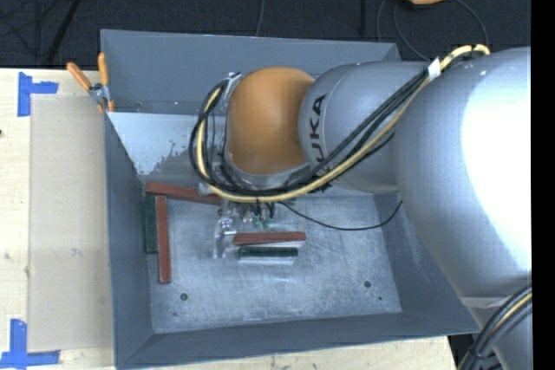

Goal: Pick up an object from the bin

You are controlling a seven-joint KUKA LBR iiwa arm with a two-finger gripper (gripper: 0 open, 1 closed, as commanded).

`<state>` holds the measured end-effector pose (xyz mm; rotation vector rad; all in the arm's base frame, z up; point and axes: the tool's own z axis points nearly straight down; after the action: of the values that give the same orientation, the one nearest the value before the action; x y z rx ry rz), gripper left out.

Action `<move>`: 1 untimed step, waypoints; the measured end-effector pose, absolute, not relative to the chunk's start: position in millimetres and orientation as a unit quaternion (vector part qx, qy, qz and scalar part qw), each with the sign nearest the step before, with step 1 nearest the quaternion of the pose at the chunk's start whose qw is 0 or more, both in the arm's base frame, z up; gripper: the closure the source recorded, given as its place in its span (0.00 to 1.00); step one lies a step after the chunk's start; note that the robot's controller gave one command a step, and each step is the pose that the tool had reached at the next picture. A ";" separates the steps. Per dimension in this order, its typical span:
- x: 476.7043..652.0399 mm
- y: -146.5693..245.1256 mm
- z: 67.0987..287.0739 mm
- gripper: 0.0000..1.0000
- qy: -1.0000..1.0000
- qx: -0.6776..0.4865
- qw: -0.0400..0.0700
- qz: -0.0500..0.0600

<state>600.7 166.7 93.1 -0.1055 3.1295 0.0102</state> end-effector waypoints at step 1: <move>568.9 132.4 76.4 1.00 0.994 -0.107 0.009 0.003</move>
Offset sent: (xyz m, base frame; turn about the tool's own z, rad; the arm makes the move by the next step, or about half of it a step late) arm 0.0000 0.0000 0.0000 0.0000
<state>568.9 132.4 76.4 -0.3339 3.1051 0.0095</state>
